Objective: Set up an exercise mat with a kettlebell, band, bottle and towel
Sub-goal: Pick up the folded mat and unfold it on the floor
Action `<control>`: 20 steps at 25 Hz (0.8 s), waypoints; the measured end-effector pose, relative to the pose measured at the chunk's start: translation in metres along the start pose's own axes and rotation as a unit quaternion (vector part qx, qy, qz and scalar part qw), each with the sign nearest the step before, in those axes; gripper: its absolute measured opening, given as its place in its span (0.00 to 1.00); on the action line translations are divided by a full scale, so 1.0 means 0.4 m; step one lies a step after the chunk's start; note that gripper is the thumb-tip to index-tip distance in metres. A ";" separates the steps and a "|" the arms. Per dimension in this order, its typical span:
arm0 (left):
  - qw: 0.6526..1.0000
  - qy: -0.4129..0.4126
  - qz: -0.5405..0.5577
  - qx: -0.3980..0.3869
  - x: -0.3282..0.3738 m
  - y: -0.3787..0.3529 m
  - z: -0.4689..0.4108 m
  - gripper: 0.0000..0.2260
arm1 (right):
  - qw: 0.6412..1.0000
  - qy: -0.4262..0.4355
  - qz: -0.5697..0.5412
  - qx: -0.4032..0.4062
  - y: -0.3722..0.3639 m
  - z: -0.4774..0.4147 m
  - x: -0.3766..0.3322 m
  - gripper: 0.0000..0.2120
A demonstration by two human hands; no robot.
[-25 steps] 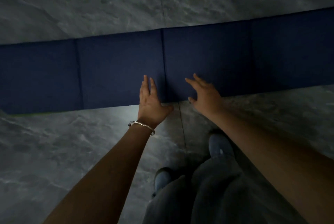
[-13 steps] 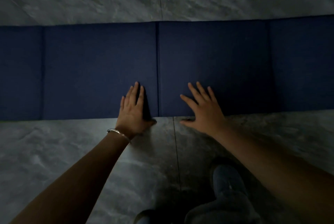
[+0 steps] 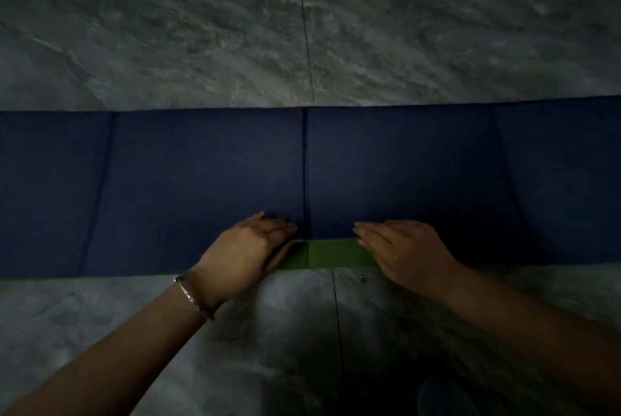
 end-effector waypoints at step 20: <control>0.912 0.151 -0.305 0.227 -0.276 0.503 -0.735 0.21 | 0.927 0.057 0.323 0.181 0.165 -0.841 0.436 0.04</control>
Point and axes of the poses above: each hand's wrist, its own z-axis away from the middle knuckle, its own y-axis out of the back of the hand, x = y × z, the point moved 10 cm from there along -z, towards the middle knuckle, and after that the axes turned 15 degrees about x, right-handed, at the moved point
